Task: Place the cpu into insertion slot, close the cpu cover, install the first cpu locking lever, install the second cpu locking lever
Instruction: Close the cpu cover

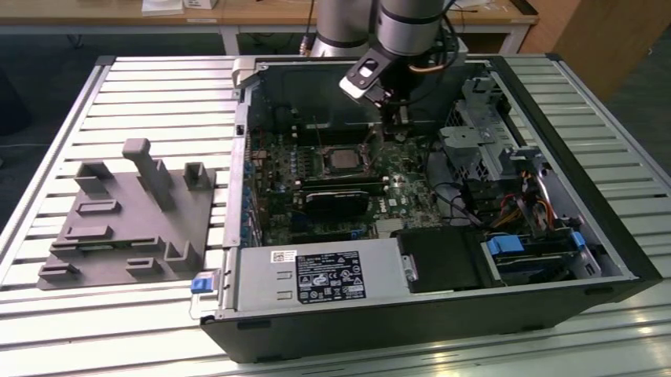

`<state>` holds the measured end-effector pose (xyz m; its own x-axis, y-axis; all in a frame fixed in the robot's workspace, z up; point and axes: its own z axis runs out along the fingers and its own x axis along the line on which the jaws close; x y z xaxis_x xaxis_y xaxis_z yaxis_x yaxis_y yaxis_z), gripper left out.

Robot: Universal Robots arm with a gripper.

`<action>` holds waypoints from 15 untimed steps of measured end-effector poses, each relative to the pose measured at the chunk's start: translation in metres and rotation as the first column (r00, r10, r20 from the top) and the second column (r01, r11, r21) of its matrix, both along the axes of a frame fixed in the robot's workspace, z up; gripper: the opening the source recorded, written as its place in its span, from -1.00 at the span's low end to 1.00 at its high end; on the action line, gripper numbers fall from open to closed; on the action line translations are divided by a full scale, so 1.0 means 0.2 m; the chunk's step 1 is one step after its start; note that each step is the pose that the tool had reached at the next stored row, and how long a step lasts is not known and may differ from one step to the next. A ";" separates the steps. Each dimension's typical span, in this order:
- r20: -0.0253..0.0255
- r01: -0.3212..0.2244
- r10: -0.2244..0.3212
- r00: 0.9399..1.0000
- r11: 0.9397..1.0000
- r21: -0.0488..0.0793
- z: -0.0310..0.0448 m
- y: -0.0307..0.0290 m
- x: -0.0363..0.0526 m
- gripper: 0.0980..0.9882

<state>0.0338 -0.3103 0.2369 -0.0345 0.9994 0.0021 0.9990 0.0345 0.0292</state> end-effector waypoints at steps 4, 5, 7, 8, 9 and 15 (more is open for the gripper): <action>0.000 0.000 0.000 1.000 1.000 0.000 0.000 0.000 -0.024 -0.98; 0.000 0.000 0.000 1.000 1.000 0.000 0.000 0.000 -0.029 -0.98; 0.000 0.000 0.000 1.000 1.000 0.000 0.000 0.000 -0.039 -0.98; 0.000 0.000 0.000 1.000 1.000 0.000 0.000 0.000 -0.044 -0.98; 0.000 0.000 0.000 1.000 1.000 0.000 -0.001 0.000 -0.046 -0.98; 0.000 0.000 0.000 1.000 1.000 0.000 -0.002 0.000 -0.051 -0.98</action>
<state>0.0235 -0.3103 0.2366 -0.0346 0.9994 0.0019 0.9990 0.0345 0.0291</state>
